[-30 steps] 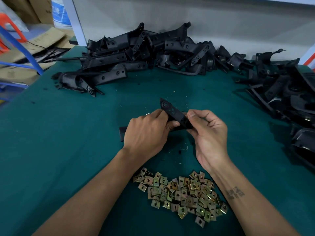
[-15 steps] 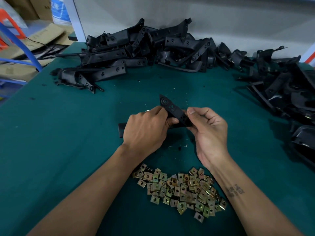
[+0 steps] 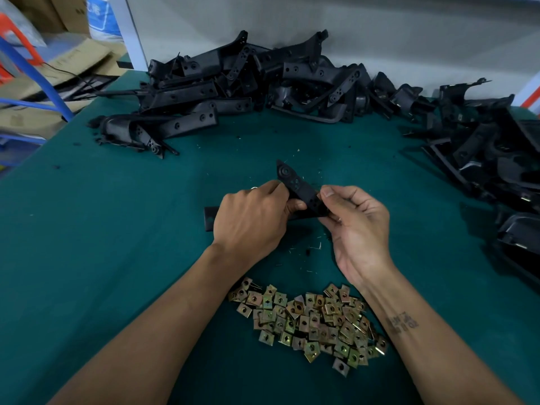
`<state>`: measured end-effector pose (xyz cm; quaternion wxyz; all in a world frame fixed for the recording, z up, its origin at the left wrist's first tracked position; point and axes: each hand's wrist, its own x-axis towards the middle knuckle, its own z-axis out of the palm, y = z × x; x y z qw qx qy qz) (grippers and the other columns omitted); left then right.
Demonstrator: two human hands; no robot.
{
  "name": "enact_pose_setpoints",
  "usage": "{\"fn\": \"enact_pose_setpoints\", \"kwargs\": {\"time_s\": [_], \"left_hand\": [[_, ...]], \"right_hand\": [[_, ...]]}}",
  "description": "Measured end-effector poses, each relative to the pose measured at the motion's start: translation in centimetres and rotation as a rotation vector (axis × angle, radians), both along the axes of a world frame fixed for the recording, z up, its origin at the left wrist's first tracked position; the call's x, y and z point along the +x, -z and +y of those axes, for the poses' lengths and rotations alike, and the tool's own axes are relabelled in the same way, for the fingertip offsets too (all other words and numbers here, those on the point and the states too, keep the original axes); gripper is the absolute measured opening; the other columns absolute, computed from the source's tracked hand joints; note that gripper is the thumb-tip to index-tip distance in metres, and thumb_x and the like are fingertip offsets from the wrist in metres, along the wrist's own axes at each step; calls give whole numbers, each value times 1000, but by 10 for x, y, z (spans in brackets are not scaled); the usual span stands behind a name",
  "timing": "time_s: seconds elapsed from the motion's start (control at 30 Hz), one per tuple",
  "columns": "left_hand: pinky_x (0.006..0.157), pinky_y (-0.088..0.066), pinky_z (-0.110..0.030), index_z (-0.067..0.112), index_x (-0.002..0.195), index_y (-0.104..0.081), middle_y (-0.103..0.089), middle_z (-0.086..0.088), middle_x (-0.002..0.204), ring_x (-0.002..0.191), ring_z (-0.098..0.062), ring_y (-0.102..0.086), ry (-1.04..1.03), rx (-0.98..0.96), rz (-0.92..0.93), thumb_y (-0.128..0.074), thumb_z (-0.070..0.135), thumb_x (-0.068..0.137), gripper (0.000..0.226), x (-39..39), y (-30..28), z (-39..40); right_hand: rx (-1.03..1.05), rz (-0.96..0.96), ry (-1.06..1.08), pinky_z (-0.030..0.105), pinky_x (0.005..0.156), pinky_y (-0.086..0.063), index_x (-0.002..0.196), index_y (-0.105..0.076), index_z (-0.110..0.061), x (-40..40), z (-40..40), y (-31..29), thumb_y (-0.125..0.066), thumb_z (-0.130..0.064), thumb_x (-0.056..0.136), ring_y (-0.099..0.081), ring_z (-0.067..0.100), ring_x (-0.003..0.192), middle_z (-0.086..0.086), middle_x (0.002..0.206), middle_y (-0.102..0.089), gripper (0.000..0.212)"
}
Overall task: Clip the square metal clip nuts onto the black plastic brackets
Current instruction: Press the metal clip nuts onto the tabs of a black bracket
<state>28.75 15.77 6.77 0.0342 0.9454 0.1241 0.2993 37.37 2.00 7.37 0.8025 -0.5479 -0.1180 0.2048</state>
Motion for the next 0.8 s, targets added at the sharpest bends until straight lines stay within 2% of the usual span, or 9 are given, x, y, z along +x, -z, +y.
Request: {"fn": "enact_pose_setpoints", "kwargs": {"time_s": [0.13, 0.2, 0.33, 0.47, 0.53, 0.63, 0.8], "left_hand": [[46, -31, -30, 12, 79, -54, -61, 0, 76, 55, -34, -58, -27, -12, 13, -43, 46, 102, 43, -3, -1, 1], [46, -34, -32, 12, 81, -55, -62, 0, 78, 58, -34, -59, -45, -21, 39, -49, 39, 102, 35, -3, -1, 1], [48, -34, -32, 12, 83, -55, -62, 1, 79, 59, -34, -59, -56, -39, 57, -51, 34, 101, 28, -4, -2, 1], [49, -31, -32, 13, 82, -53, -62, 1, 80, 59, -34, -59, -46, -37, 66, -50, 35, 101, 29, -3, -1, 1], [49, -30, -31, 13, 82, -53, -62, 1, 79, 58, -34, -59, -46, -45, 62, -52, 32, 99, 25, -3, 0, 2], [48, -30, -31, 13, 82, -54, -63, 1, 78, 57, -35, -58, -47, -67, 40, -47, 30, 96, 23, -4, -1, 3], [51, -30, -31, 14, 82, -53, -64, 2, 81, 61, -36, -59, -85, -117, 45, -50, 31, 96, 23, -3, 1, 4]], "right_hand": [[-26, -69, -22, 37, 84, -55, 71, -73, -18, -4, 1, -2, -67, -5, 94, -69, 17, 81, 5, 81, -74, 27], [-5, -64, -36, 39, 86, -53, 64, -71, -22, -4, 0, -3, -64, -9, 97, -69, 18, 85, 4, 84, -75, 36], [15, -92, -45, 39, 86, -54, 63, -69, -23, -5, -1, -3, -62, -9, 98, -71, 18, 91, 3, 85, -76, 38], [9, -114, -55, 38, 84, -56, 63, -73, -21, -6, 0, -4, -64, -7, 96, -70, 16, 84, 3, 79, -74, 37], [5, -120, -114, 43, 90, -54, 70, -73, -14, -4, -1, -5, -64, -9, 97, -72, 19, 92, 7, 88, -77, 29], [13, -122, -212, 44, 95, -52, 78, -72, -7, -1, -3, -6, -61, -16, 96, -70, 27, 115, 15, 114, -75, 23], [-65, -199, -292, 41, 93, -53, 85, -65, -2, 4, -5, -6, -61, -21, 94, -69, 24, 116, 10, 118, -75, 21]]}}
